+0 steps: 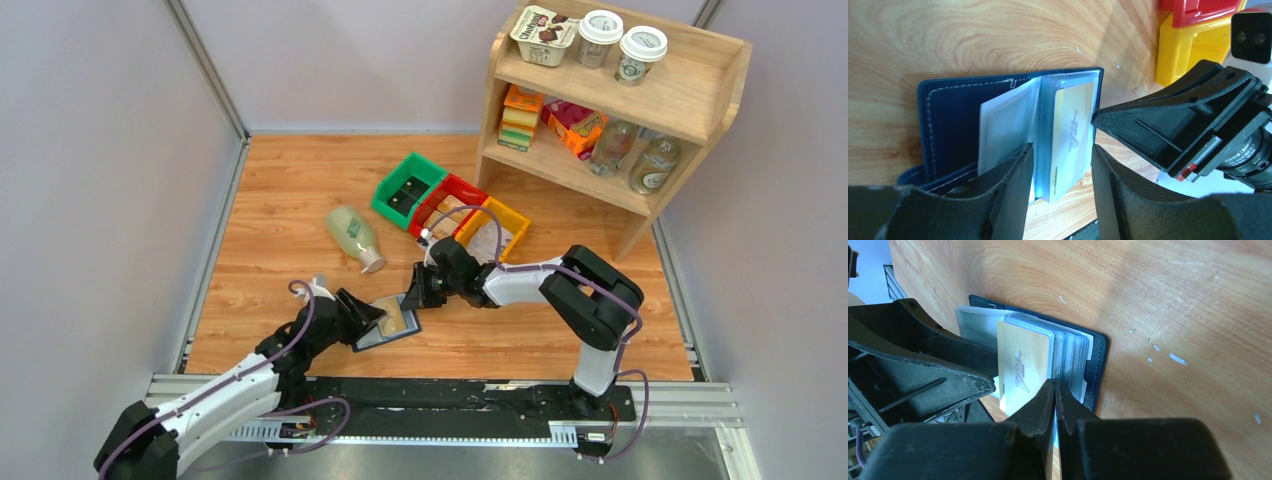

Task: Take the credit cards out of the card holder
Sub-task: Remove the credit card from the card holder.

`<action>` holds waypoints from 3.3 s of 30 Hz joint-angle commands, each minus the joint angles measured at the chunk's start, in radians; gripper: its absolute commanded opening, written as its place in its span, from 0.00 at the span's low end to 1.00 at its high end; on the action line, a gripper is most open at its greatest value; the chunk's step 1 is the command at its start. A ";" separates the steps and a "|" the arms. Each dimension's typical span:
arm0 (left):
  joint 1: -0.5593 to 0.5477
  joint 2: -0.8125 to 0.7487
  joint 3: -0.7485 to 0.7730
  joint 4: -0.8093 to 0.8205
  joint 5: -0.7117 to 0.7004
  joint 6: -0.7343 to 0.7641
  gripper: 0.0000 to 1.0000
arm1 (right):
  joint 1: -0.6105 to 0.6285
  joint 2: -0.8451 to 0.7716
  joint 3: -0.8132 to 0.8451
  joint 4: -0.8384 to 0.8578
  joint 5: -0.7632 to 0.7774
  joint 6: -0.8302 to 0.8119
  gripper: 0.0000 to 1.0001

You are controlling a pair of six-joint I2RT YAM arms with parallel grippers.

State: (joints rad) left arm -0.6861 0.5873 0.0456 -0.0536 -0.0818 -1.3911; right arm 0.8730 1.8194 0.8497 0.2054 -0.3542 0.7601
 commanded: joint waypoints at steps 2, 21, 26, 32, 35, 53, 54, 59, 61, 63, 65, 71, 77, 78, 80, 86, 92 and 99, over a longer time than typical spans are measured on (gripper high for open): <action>-0.003 0.155 -0.023 0.262 0.039 0.040 0.54 | 0.012 0.066 -0.029 -0.143 0.047 -0.030 0.08; -0.003 0.029 -0.009 0.258 0.059 0.041 0.03 | 0.012 0.073 -0.040 -0.138 0.044 -0.028 0.08; -0.003 0.032 -0.007 0.282 0.066 0.046 0.00 | 0.011 0.080 -0.037 -0.133 0.038 -0.030 0.08; -0.003 0.092 -0.007 0.345 0.076 0.047 0.10 | 0.012 0.089 -0.037 -0.118 0.020 -0.028 0.08; -0.003 0.146 -0.003 0.388 0.105 0.052 0.09 | 0.012 0.095 -0.038 -0.118 0.021 -0.030 0.08; -0.003 0.305 0.066 0.501 0.131 0.138 0.00 | -0.048 -0.047 -0.083 -0.267 0.164 -0.085 0.04; -0.003 0.377 0.079 0.532 0.157 0.159 0.00 | -0.048 -0.077 -0.081 -0.277 0.167 -0.087 0.05; -0.003 0.610 0.146 0.728 0.200 0.191 0.00 | -0.048 -0.232 -0.080 -0.319 0.213 -0.090 0.09; -0.003 0.653 0.164 0.771 0.220 0.195 0.00 | -0.048 -0.264 -0.075 -0.316 0.198 -0.087 0.10; -0.003 0.715 0.178 0.787 0.241 0.201 0.00 | -0.046 -0.278 -0.077 -0.293 0.181 -0.073 0.11; -0.003 0.752 0.180 0.804 0.243 0.201 0.00 | -0.048 -0.279 -0.081 -0.267 0.175 -0.065 0.11; -0.003 0.812 0.175 0.833 0.257 0.201 0.00 | -0.051 -0.240 -0.075 -0.175 0.115 -0.064 0.10; -0.003 0.844 0.154 0.831 0.243 0.199 0.00 | -0.055 -0.149 -0.098 -0.138 0.092 -0.068 0.03; -0.003 0.845 0.148 0.831 0.240 0.201 0.00 | -0.055 -0.141 -0.112 -0.132 0.092 -0.065 0.01; -0.003 0.849 0.139 0.834 0.231 0.196 0.00 | -0.055 -0.134 -0.139 -0.121 0.093 -0.061 0.00; -0.003 0.855 0.119 0.847 0.223 0.182 0.00 | -0.054 -0.131 -0.199 -0.104 0.096 -0.054 0.00; -0.001 0.867 0.108 0.862 0.218 0.168 0.00 | -0.065 -0.141 -0.232 -0.100 0.116 -0.050 0.00; -0.001 0.876 0.093 0.879 0.206 0.152 0.00 | -0.068 -0.144 -0.253 -0.093 0.113 -0.056 0.00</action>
State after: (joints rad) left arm -0.6846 1.4513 0.1558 0.8001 0.1356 -1.2358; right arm 0.8085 1.6440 0.6571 0.2462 -0.2939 0.7380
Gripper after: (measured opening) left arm 0.007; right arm 0.007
